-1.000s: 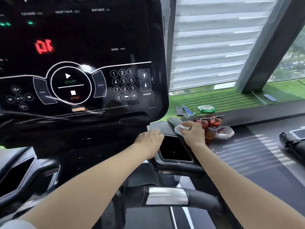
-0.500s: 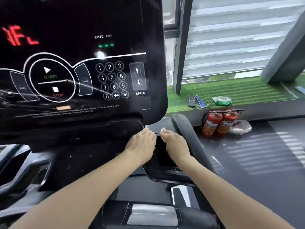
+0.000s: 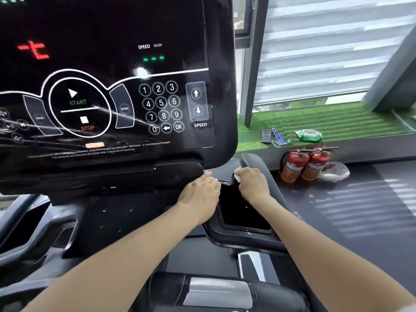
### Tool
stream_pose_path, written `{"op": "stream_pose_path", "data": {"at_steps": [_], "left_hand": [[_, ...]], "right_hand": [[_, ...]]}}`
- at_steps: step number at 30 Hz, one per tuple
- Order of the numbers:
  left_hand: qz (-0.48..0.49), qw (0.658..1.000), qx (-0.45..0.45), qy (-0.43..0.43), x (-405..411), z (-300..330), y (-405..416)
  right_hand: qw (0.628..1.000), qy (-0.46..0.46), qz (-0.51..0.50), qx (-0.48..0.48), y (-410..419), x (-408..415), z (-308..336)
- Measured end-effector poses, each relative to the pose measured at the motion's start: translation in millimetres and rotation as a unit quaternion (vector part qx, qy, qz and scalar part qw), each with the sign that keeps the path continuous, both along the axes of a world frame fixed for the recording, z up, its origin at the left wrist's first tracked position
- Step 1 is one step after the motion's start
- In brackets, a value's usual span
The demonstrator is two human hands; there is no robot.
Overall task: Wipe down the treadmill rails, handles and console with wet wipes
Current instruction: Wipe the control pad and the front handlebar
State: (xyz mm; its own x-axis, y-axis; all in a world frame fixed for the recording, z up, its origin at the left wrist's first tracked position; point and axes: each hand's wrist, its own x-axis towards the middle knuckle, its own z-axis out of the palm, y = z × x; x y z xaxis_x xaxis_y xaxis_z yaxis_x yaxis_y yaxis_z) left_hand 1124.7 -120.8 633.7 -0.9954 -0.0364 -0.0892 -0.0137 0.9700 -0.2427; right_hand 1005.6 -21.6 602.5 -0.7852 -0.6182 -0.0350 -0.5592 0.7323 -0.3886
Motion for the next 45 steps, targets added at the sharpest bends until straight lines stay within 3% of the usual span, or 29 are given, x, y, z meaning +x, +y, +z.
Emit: {"op": "stream_pose_path", "data": {"at_steps": [5, 12, 19, 22, 27, 29, 32, 38, 45], "left_hand": [[-0.008, 1.0, 0.0, 0.013, -1, -1, -1], [-0.025, 0.999, -0.017, 0.023, -1, -6, -4], [-0.036, 0.998, 0.011, 0.05, 10, 4, -4], [-0.033, 0.999, 0.016, 0.029, 16, 1, -6], [-0.032, 0.997, 0.044, 0.05, 22, 11, -6], [-0.034, 0.997, 0.056, 0.051, 26, 12, -8], [-0.03, 0.996, 0.077, 0.045, 26, 14, -8], [-0.022, 0.996, 0.078, 0.024, 31, 13, -10], [-0.026, 0.994, 0.102, 0.038, 35, 15, -14]], "right_hand": [[0.998, 0.031, 0.048, -0.037, 11, 18, -6], [1.0, -0.023, -0.015, -0.011, 5, 0, 4], [0.997, -0.034, -0.003, -0.067, 2, 26, 4], [0.992, -0.081, -0.002, -0.093, 0, 28, 4], [0.943, -0.238, -0.008, -0.232, 4, 28, 9], [0.906, -0.289, -0.073, -0.301, 7, 22, 7], [0.876, -0.266, -0.189, -0.354, 15, 5, 3], [0.941, -0.174, -0.185, -0.223, 12, 11, -8], [0.967, -0.145, -0.092, -0.19, -6, 34, 4]]}}
